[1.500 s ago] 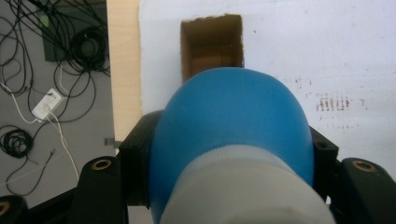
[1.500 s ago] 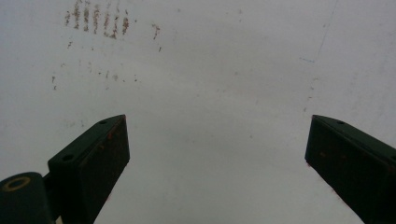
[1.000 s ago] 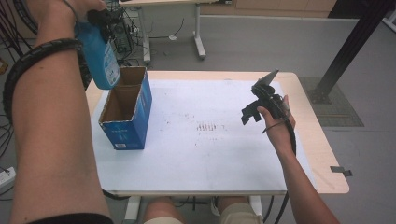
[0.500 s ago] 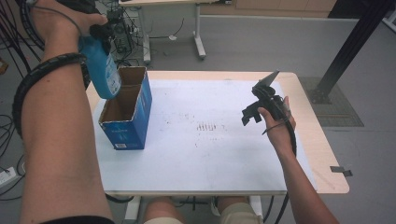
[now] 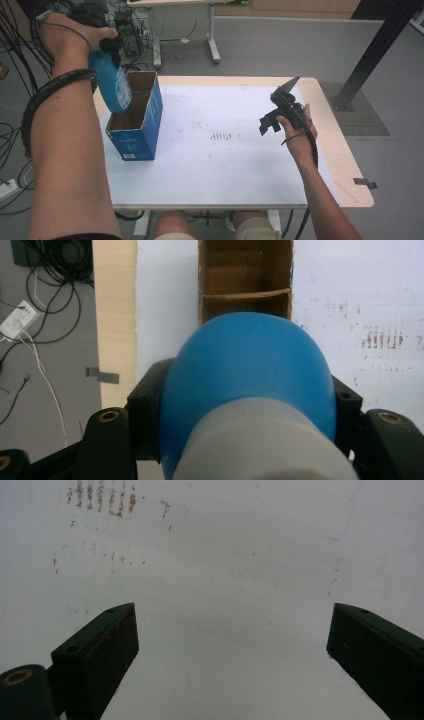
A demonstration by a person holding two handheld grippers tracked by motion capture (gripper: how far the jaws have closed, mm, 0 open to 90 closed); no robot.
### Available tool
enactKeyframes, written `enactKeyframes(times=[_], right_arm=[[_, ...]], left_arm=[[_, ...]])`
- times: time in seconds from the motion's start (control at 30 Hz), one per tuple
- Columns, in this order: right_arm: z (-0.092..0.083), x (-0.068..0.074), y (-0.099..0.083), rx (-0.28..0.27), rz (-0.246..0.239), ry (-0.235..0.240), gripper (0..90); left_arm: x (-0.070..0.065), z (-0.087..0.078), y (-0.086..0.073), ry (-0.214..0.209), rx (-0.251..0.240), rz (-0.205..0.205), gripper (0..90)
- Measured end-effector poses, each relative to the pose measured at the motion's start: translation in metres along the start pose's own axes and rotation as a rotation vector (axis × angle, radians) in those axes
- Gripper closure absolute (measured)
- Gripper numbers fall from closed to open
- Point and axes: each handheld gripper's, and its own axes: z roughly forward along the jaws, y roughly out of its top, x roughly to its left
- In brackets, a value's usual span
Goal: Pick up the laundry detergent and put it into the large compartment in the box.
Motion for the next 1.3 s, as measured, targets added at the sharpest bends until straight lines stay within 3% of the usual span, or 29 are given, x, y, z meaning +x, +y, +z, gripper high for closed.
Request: enactKeyframes(times=[0.63,1.3], right_arm=[[0.006,-0.001,0.002,0.012,0.001,0.001,6.3],[0.011,-0.005,0.001,0.020,0.010,0.002,6.2]], left_arm=[[0.001,0.053,0.003,-0.021,0.033,0.003,37.6],[-0.003,0.094,0.003,-0.025,0.049,0.000,37.6]])
